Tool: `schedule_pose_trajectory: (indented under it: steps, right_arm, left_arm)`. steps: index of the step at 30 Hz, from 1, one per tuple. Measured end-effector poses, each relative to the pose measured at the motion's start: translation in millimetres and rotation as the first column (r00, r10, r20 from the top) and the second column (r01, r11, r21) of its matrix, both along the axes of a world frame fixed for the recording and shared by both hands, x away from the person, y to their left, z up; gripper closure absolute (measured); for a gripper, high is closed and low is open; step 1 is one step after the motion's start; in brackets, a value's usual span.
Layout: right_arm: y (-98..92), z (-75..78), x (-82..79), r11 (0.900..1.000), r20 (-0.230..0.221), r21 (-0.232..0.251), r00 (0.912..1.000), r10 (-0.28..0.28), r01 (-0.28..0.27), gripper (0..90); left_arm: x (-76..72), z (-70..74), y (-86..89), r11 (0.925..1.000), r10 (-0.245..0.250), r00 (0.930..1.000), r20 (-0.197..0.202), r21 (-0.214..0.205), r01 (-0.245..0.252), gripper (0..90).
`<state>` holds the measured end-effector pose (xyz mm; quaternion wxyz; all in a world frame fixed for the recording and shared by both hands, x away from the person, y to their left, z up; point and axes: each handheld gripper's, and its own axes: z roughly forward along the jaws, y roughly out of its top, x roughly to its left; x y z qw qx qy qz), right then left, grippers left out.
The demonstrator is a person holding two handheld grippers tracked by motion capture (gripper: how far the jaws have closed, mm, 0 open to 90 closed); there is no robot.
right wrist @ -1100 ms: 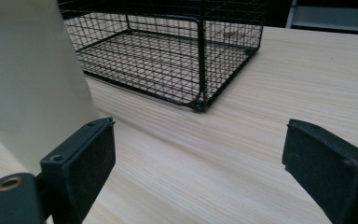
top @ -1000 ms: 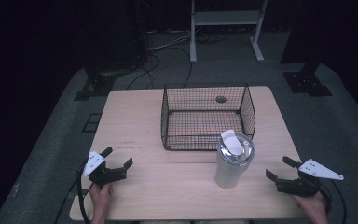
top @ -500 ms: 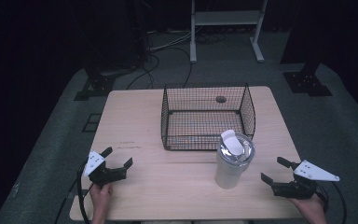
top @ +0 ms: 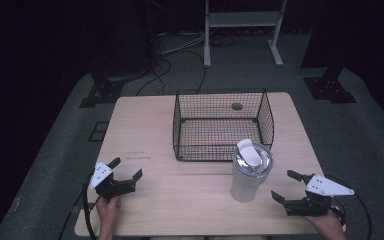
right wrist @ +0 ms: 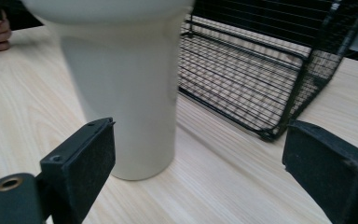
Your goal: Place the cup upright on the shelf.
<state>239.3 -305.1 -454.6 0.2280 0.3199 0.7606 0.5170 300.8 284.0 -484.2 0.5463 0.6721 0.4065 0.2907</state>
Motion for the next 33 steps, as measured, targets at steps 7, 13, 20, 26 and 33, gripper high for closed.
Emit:
schedule_pose_trajectory:
  steps: [7, 13, 20, 26, 33]
  right_arm:
    - [11.5, 3.2, 0.1, 0.9985, 0.001, 0.004, 0.9986, 0.054, -0.054, 8.9]
    - [28.2, 7.8, 5.7, 0.9919, -0.014, 0.009, 0.9918, 0.127, -0.127, 8.8]
    - [49.3, 13.8, 16.3, 0.9812, -0.027, 0.009, 0.9808, 0.193, -0.193, 8.8]
    - [56.4, 12.1, 23.6, 0.9818, -0.034, 0.028, 0.9814, 0.189, -0.188, 8.7]
    - [65.2, 6.8, 30.8, 0.9851, -0.029, 0.043, 0.9854, 0.168, -0.166, 8.8]
  left_arm:
    - [0.1, 0.0, -0.1, 1.0, 0.0, 1.0, 0.0, 0.001, 0.0, 0.0]
    - [-0.2, 0.0, -0.1, 1.0, 0.001, 1.0, 0.002, 0.0, -0.001, 0.0]
    - [-0.2, 0.0, -0.1, 1.0, 0.001, 1.0, 0.001, 0.001, -0.001, 0.0]
    - [-0.1, 0.0, -0.1, 1.0, 0.001, 1.0, 0.002, 0.001, -0.001, 0.0]
    - [-0.2, -0.1, -0.1, 1.0, 0.001, 1.0, 0.002, 0.001, -0.001, 0.0]
